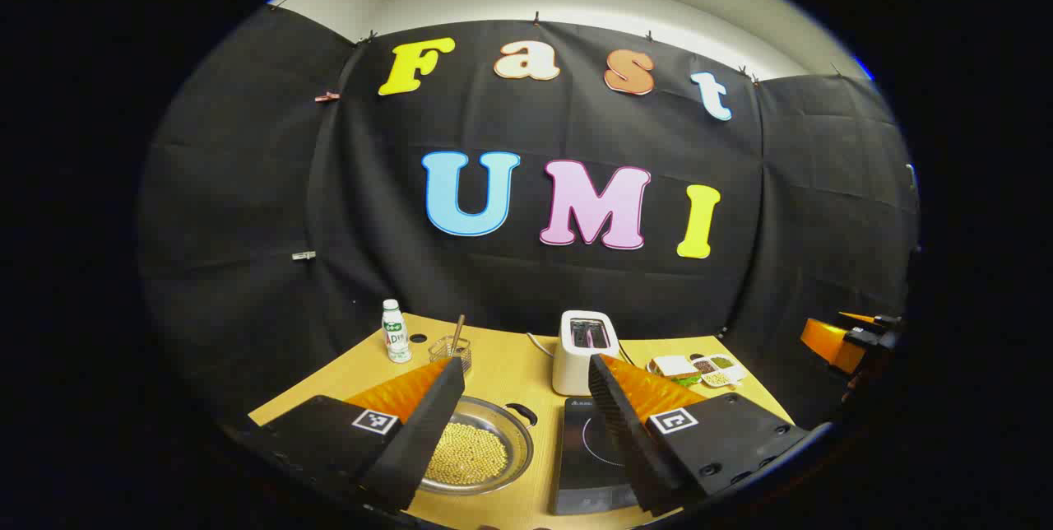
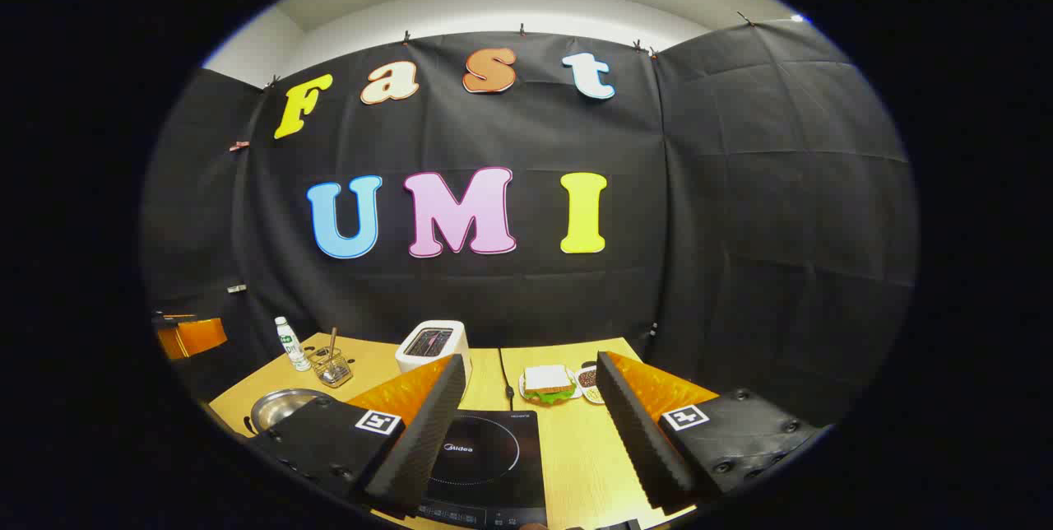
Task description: First push the handle of the pot to place it horizontally, then grasp the pot with both hands and set it on the induction cooktop.
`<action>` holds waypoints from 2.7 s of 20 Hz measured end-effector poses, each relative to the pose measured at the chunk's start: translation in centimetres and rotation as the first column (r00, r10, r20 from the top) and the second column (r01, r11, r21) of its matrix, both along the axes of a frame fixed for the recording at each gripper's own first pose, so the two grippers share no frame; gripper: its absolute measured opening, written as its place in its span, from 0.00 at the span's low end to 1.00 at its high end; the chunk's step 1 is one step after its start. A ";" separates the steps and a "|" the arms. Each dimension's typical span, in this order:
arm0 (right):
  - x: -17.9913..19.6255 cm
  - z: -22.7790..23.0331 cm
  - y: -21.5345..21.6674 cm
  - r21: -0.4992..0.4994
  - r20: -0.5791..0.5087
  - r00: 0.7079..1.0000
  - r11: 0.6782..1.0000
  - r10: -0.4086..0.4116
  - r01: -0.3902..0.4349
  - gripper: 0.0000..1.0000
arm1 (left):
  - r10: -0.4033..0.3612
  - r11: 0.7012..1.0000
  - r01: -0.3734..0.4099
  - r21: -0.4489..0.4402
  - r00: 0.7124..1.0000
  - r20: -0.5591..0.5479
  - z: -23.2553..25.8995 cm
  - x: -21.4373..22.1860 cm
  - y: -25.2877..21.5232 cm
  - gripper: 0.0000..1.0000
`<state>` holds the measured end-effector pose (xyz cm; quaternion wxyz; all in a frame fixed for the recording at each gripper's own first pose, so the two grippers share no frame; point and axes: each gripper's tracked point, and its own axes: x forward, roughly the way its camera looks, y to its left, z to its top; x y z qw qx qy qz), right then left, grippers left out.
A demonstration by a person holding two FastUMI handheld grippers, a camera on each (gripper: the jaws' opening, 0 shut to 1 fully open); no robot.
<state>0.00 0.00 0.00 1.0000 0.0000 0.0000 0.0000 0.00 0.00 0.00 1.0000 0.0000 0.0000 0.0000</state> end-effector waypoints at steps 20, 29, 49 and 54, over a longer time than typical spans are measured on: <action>-1.4 1.7 7.1 -0.078 0.064 0.998 0.997 -0.006 0.011 0.98 | -0.050 0.997 0.048 0.063 0.999 0.015 0.4 1.3 4.5 0.95; -1.6 0.2 8.2 -0.088 0.018 1.000 0.996 -0.017 0.019 0.98 | -0.071 0.997 0.072 0.034 0.997 -0.033 -1.4 2.4 6.1 0.95; 0.8 -2.4 7.1 -0.018 -0.041 0.997 0.998 -0.066 0.065 0.98 | -0.175 0.984 0.180 -0.016 0.930 -0.323 -8.7 3.6 7.5 0.73; 1.0 -3.0 7.2 -0.017 -0.062 0.996 0.998 -0.059 0.058 0.98 | -0.197 0.979 0.202 -0.030 0.896 -0.398 -11.0 2.8 8.9 0.56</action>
